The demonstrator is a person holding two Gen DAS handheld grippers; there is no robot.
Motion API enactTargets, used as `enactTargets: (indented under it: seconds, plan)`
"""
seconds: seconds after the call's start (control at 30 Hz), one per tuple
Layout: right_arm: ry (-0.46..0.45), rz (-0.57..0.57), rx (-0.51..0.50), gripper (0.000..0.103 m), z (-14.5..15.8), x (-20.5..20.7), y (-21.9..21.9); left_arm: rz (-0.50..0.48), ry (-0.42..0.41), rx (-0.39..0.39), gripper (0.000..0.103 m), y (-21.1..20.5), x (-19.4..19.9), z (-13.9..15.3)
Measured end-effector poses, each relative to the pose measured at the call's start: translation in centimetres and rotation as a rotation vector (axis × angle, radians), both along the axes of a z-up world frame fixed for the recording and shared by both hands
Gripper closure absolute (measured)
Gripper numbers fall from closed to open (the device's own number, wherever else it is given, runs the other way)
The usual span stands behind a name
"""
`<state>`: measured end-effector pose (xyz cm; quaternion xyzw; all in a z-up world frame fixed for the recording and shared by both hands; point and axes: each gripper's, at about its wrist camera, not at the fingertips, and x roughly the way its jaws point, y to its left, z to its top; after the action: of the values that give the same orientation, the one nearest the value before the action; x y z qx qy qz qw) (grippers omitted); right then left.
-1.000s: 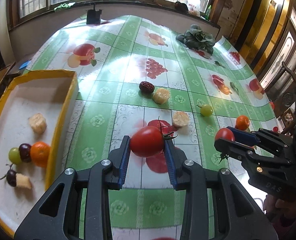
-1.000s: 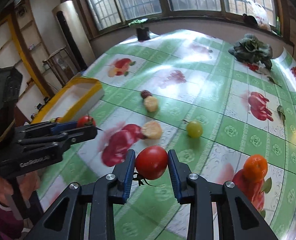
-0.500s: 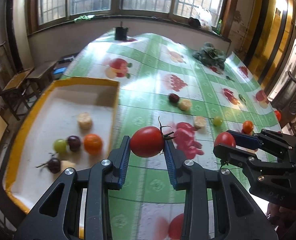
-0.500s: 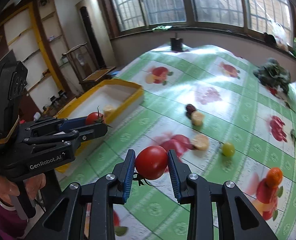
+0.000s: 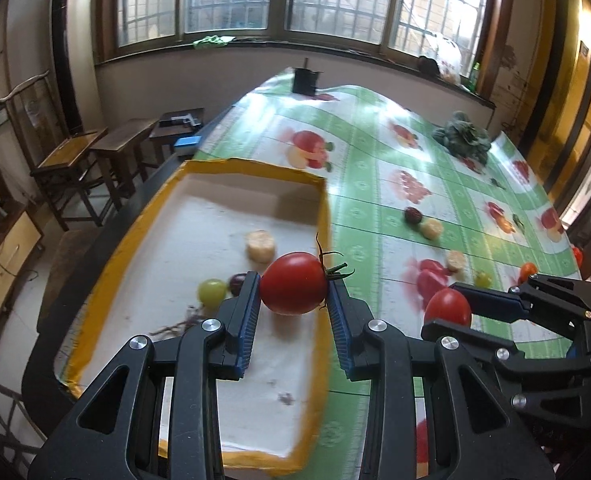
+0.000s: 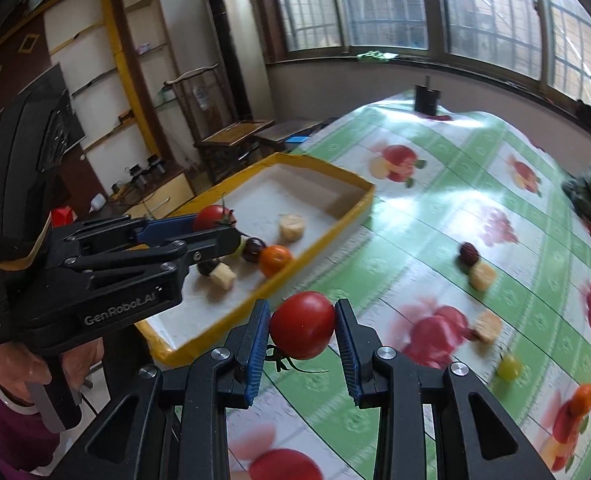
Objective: Organize fruits
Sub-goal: 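Carry both red tomatoes over the white tray with both grippers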
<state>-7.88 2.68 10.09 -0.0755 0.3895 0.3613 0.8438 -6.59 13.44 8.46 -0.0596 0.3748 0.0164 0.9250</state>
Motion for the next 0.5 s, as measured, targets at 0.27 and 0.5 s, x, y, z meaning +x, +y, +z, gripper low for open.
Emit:
enactTargets:
  seconds: [0.27,0.5]
  plan:
    - [0.005,0.067,-0.017,0.071,-0.2,0.6,3.8,0.073,0.013,-0.003,0.070,3.7,0.2,-0.7]
    - [0.020,0.103,-0.032,0.071,-0.9,1.4,6.2,0.116,0.023,-0.010,0.070,6.1,0.3,-1.3]
